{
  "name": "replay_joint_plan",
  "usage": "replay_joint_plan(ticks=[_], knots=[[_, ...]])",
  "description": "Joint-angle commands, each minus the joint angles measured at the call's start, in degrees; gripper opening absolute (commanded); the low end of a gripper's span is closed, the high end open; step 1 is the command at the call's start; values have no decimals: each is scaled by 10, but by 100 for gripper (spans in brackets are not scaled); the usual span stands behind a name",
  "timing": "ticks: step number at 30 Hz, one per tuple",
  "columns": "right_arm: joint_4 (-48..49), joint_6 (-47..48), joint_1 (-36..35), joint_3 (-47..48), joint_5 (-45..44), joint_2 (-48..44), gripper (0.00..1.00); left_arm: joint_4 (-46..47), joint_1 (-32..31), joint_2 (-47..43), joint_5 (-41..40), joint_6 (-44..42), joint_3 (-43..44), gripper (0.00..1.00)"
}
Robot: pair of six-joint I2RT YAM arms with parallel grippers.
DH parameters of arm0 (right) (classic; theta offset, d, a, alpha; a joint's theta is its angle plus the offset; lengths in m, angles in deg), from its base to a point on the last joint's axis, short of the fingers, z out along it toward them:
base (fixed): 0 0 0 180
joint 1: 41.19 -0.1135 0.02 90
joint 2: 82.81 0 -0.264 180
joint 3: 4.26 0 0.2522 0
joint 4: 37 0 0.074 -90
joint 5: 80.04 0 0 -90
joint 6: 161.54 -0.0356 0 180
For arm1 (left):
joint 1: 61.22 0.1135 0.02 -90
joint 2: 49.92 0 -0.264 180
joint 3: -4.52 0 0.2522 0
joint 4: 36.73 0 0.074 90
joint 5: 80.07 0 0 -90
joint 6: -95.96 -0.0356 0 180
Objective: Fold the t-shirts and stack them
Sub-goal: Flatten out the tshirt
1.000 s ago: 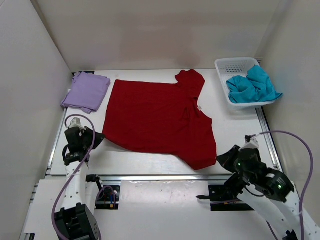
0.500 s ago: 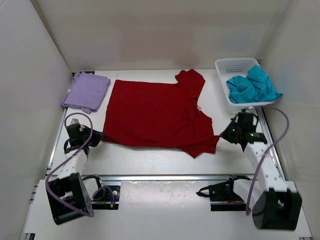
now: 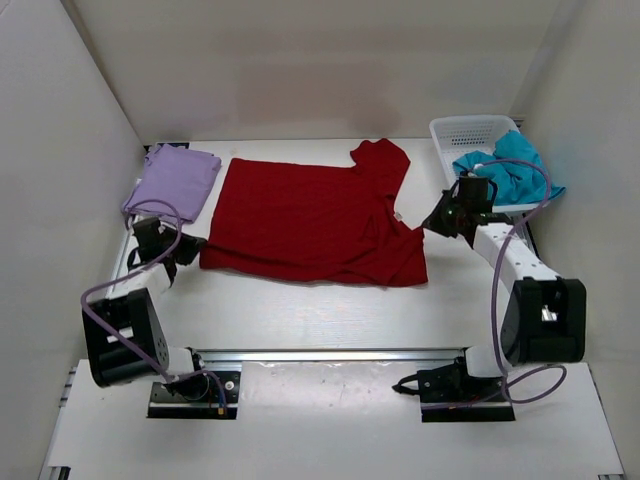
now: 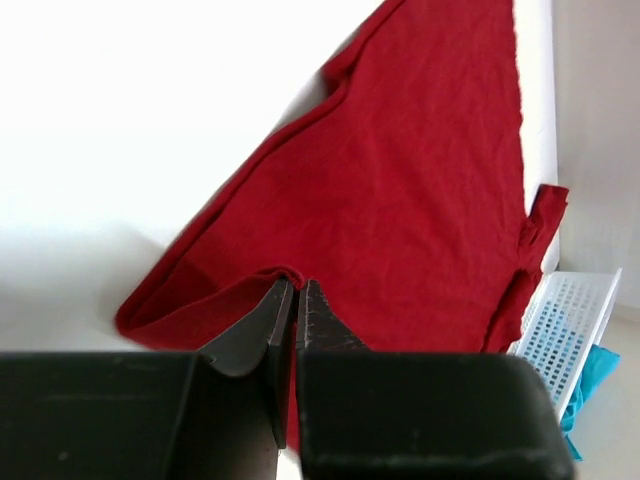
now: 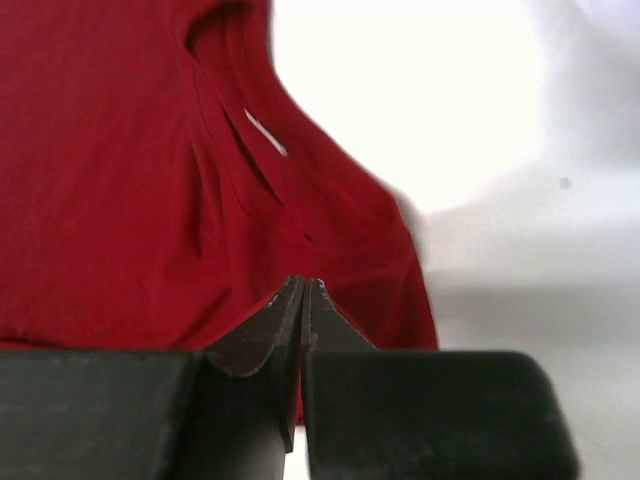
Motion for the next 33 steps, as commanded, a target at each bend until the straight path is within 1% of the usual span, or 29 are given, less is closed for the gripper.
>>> replay_joint_plan(ticks=[1, 3, 5, 8, 9, 11, 12, 14, 15, 16, 17, 18, 19, 20, 21, 22, 23, 24, 26, 28, 29, 30, 32, 33], knots=[[41, 15, 9, 51, 9, 25, 0, 24, -4, 30, -14, 6, 45, 0], [34, 18, 9, 76, 15, 36, 0, 25, -3, 43, -1, 9, 50, 0], [21, 23, 9, 75, 10, 25, 0, 33, 0, 30, 18, 10, 43, 0], [22, 24, -5, 52, 12, -51, 0, 39, -13, -35, 27, 7, 25, 0], [4, 33, -16, 56, -8, -92, 0, 20, -22, -62, 26, -2, 33, 0], [-32, 55, -37, 103, -46, -162, 0, -14, -37, -121, 31, -24, 88, 0], [-67, 69, -38, 152, -69, -176, 0, -42, -48, -135, 24, -40, 112, 0], [-129, 103, -61, 271, -126, -221, 0, -104, -55, -191, 14, -53, 209, 0], [-140, 110, -75, 300, -143, -225, 0, -113, -53, -197, 14, -58, 230, 0], [-165, 125, -104, 360, -181, -233, 0, -128, -39, -208, 26, -54, 284, 0], [-194, 144, -140, 422, -233, -234, 0, -153, -27, -205, 35, -61, 349, 0], [-202, 151, -160, 451, -258, -228, 0, -183, -16, -195, 55, -65, 414, 0], [-227, 170, -200, 511, -300, -217, 0, -201, -13, -181, 65, -62, 469, 0], [-231, 189, -254, 562, -353, -209, 0, -208, -12, -178, 72, -62, 491, 0], [-234, 215, -313, 615, -405, -192, 0, -217, -5, -167, 84, -51, 532, 0], [-232, 244, -377, 642, -459, -173, 0, -223, 14, -158, 88, -46, 564, 0], [-223, 272, -414, 679, -501, -163, 0, -225, 17, -152, 96, -37, 586, 0], [-184, 326, -472, 703, -553, -149, 0, -235, 30, -140, 104, -28, 619, 0], [-155, 363, -456, 739, -542, -121, 0, -251, 31, -117, 92, -32, 686, 0], [-116, 426, -471, 783, -551, -70, 0, -272, 32, -86, 91, -35, 717, 0], [-66, 438, -468, 764, -548, -70, 0, -273, 34, -73, 86, -36, 728, 0], [-46, 466, -464, 728, -546, -70, 0, -275, 35, -71, 79, -39, 721, 0], [-35, 482, -452, 719, -533, -45, 0, -268, 32, -70, 71, -49, 698, 0], [-27, 480, -428, 706, -515, -41, 0, -267, 18, -69, 51, -58, 689, 0]])
